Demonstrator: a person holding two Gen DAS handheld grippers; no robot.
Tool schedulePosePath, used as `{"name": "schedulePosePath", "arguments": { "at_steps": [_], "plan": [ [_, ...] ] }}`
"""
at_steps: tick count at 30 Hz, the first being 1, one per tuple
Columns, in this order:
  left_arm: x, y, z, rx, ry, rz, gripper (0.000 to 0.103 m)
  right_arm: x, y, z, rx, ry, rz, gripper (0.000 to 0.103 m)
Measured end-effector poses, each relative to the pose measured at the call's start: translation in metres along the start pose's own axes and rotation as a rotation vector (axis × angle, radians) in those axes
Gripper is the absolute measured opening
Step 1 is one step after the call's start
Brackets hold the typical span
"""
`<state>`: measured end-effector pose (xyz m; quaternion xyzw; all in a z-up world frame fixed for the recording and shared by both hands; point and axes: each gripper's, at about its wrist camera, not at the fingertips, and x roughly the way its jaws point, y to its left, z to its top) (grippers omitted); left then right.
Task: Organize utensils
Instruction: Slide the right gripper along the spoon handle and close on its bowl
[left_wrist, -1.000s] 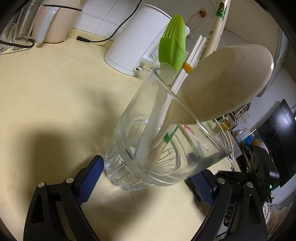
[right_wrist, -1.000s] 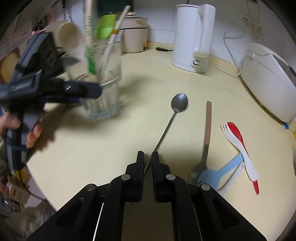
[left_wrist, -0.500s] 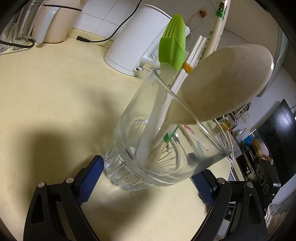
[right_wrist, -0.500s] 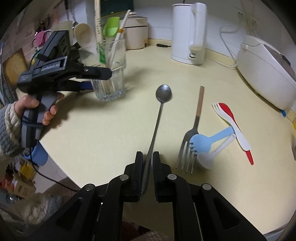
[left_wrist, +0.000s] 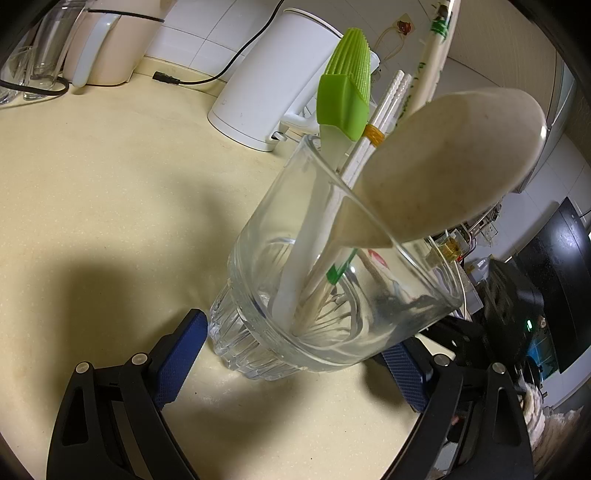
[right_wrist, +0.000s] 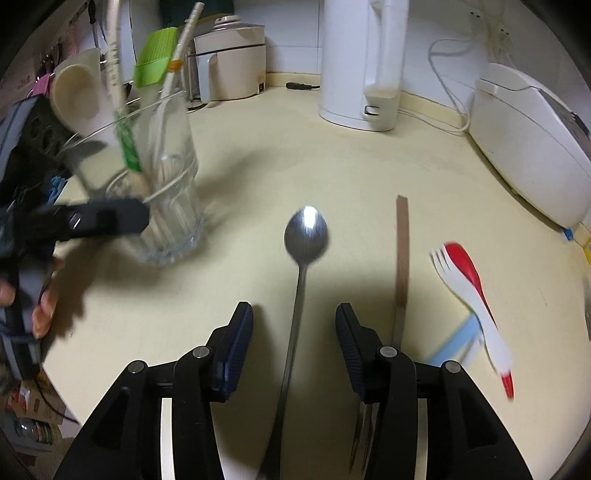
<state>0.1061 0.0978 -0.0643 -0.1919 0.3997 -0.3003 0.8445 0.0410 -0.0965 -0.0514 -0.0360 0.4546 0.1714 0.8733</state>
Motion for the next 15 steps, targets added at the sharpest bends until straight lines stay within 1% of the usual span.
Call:
{"name": "schedulePosePath", "arguments": {
  "at_steps": [6, 15],
  "plan": [
    [0.000, 0.000, 0.000, 0.000, 0.000, 0.000, 0.094, 0.019, -0.009, 0.023, 0.013, 0.005, -0.010, 0.047],
    [0.000, 0.000, 0.000, 0.000, 0.000, 0.000, 0.094, 0.032, -0.010, 0.037, 0.003, 0.002, -0.003, 0.049]
  ]
}}
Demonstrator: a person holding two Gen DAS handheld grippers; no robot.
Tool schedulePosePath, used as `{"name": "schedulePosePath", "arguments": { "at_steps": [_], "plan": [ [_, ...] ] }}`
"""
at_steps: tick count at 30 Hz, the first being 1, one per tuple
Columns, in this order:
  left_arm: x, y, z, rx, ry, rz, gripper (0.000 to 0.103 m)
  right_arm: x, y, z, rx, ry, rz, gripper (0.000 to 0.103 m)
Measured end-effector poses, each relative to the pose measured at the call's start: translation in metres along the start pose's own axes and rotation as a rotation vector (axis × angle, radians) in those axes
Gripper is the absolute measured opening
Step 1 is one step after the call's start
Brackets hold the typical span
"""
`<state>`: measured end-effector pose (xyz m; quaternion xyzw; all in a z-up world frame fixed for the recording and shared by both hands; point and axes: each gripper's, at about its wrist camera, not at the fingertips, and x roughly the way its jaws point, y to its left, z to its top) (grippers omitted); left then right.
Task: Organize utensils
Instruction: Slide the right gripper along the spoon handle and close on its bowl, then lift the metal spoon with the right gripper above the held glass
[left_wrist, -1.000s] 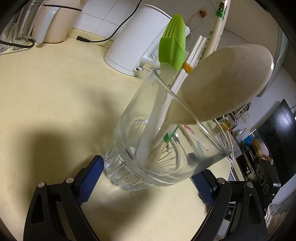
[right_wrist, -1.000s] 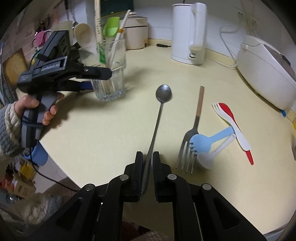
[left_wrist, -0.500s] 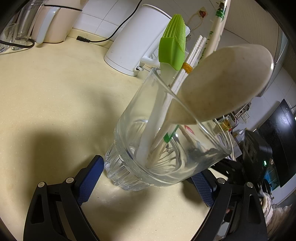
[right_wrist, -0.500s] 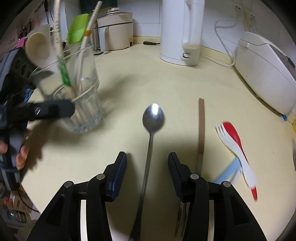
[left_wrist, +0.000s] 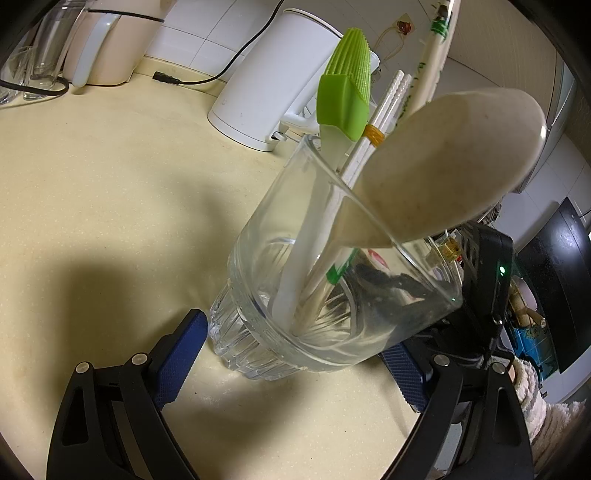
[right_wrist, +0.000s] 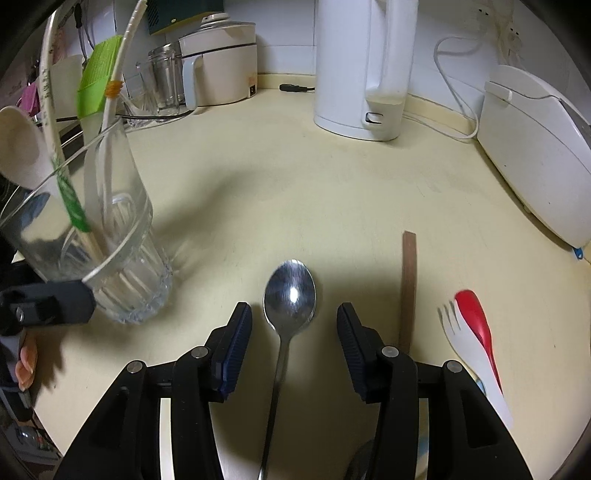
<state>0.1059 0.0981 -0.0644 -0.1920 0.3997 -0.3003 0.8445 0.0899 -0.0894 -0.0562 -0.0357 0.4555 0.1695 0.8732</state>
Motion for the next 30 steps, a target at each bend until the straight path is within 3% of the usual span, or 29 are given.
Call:
{"name": "schedulePosePath", "arguments": {
  "at_steps": [12, 14, 17, 22, 30],
  "plan": [
    [0.000, 0.000, 0.000, 0.000, 0.000, 0.000, 0.094, 0.014, 0.002, 0.016, 0.000, 0.004, -0.016, 0.048],
    [0.000, 0.000, 0.000, 0.000, 0.000, 0.000, 0.094, 0.013, 0.003, 0.016, -0.004, 0.002, -0.012, 0.045],
    [0.000, 0.000, 0.000, 0.000, 0.000, 0.000, 0.094, 0.012, 0.007, 0.016, -0.025, -0.003, 0.001, 0.030],
    [0.000, 0.000, 0.000, 0.000, 0.000, 0.000, 0.094, 0.010, 0.007, 0.014, -0.008, -0.013, 0.003, 0.030],
    [0.000, 0.000, 0.000, 0.000, 0.000, 0.000, 0.094, -0.044, -0.007, 0.015, 0.051, -0.215, 0.012, 0.030]
  ]
}}
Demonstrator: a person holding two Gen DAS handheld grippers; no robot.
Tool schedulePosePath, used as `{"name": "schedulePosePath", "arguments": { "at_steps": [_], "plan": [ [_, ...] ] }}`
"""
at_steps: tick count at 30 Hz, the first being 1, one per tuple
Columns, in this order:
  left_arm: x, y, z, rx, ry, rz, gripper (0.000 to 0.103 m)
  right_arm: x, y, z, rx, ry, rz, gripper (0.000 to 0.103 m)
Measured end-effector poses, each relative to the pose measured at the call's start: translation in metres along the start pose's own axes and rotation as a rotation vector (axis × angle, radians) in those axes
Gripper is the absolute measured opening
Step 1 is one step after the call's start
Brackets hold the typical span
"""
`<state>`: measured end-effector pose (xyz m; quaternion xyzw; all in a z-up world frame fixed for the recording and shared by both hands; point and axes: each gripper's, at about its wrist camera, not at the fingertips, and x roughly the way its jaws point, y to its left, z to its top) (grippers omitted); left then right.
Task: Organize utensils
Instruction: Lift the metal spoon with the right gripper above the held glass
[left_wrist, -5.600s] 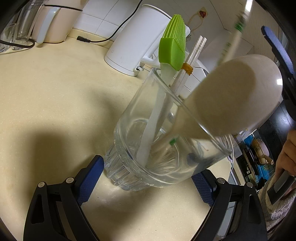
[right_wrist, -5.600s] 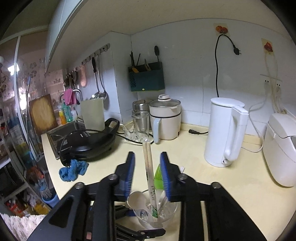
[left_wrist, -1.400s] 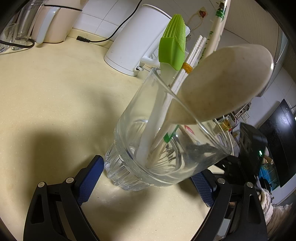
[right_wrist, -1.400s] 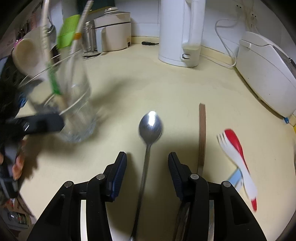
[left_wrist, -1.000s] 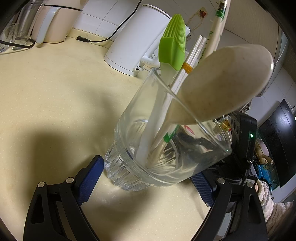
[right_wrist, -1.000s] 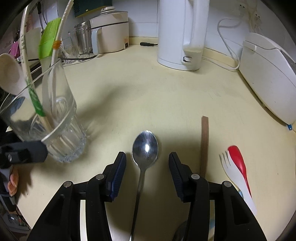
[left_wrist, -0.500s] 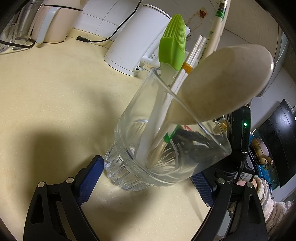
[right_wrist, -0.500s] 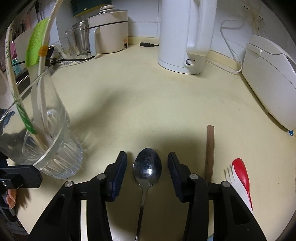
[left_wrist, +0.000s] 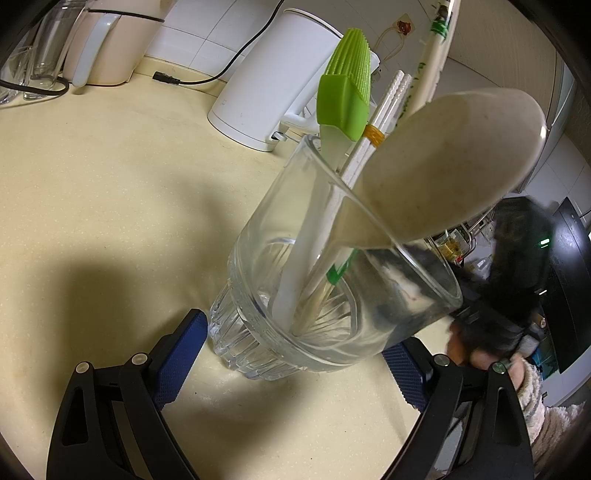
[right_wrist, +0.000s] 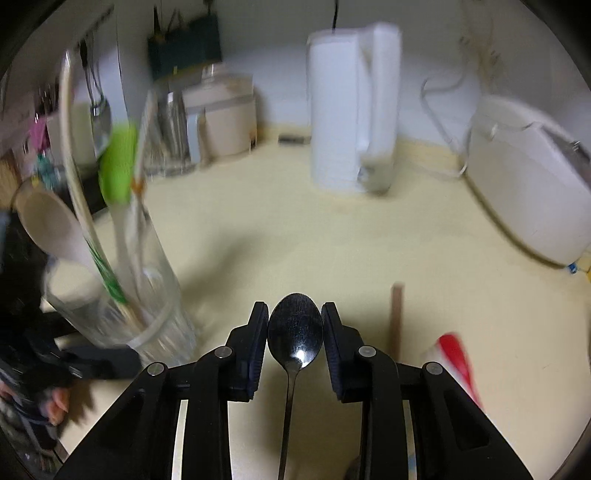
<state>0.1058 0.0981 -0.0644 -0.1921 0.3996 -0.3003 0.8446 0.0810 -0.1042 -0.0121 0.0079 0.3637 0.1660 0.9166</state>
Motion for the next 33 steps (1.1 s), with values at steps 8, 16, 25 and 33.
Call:
{"name": "schedulePosePath", "arguments": {
  "at_steps": [8, 16, 25, 33],
  "plan": [
    [0.000, 0.000, 0.000, 0.000, 0.000, 0.000, 0.094, -0.065, -0.007, 0.024, 0.046, -0.243, -0.034, 0.030],
    [0.000, 0.000, 0.000, 0.000, 0.000, 0.000, 0.094, -0.100, -0.002, 0.049, 0.066, -0.383, -0.047, 0.030],
    [0.000, 0.000, 0.000, 0.000, 0.000, 0.000, 0.094, -0.131, 0.008, 0.079, 0.028, -0.475, -0.033, 0.029],
    [0.000, 0.000, 0.000, 0.000, 0.000, 0.000, 0.094, -0.158, 0.022, 0.101, 0.021, -0.535, 0.054, 0.029]
  ]
}}
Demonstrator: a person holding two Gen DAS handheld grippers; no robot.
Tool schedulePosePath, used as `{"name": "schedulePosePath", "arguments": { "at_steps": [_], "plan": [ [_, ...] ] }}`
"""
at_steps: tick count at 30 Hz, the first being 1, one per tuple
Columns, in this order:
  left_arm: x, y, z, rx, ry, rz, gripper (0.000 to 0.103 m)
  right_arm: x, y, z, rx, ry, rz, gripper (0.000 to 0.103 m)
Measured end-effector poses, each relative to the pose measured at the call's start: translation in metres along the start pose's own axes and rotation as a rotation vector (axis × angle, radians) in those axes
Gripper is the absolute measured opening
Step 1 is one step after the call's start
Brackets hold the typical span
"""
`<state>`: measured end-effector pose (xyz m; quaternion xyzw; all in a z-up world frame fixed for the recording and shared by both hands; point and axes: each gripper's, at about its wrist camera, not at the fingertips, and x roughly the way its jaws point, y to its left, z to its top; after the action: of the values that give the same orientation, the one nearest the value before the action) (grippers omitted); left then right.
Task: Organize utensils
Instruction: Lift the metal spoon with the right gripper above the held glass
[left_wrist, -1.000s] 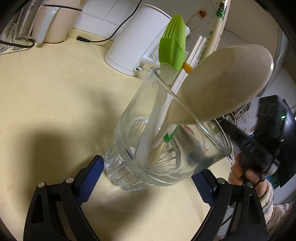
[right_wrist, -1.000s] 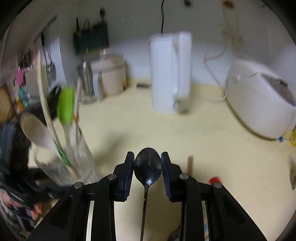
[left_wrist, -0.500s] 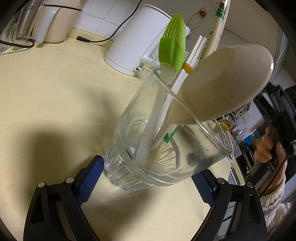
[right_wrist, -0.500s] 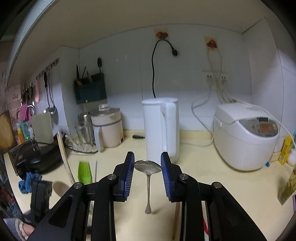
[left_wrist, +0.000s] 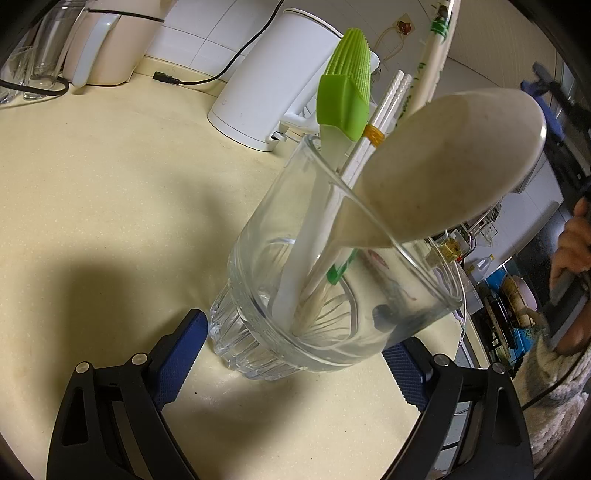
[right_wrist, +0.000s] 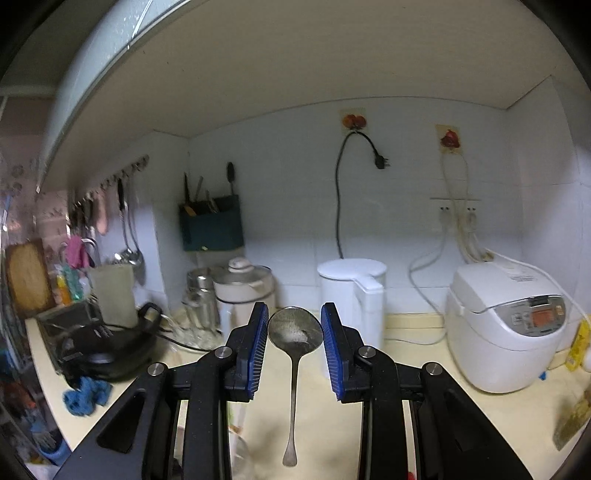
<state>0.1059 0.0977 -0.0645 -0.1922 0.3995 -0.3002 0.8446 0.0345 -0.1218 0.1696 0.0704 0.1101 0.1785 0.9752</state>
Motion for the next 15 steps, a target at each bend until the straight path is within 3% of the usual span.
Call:
{"name": "schedulePosePath", "arguments": {
  "at_steps": [7, 15],
  "plan": [
    [0.000, 0.000, 0.000, 0.000, 0.000, 0.000, 0.094, 0.007, 0.018, 0.014, 0.026, -0.007, 0.089, 0.029],
    [0.000, 0.000, 0.000, 0.000, 0.000, 0.000, 0.094, 0.022, 0.036, -0.002, 0.010, 0.050, 0.136, 0.030]
  ]
}}
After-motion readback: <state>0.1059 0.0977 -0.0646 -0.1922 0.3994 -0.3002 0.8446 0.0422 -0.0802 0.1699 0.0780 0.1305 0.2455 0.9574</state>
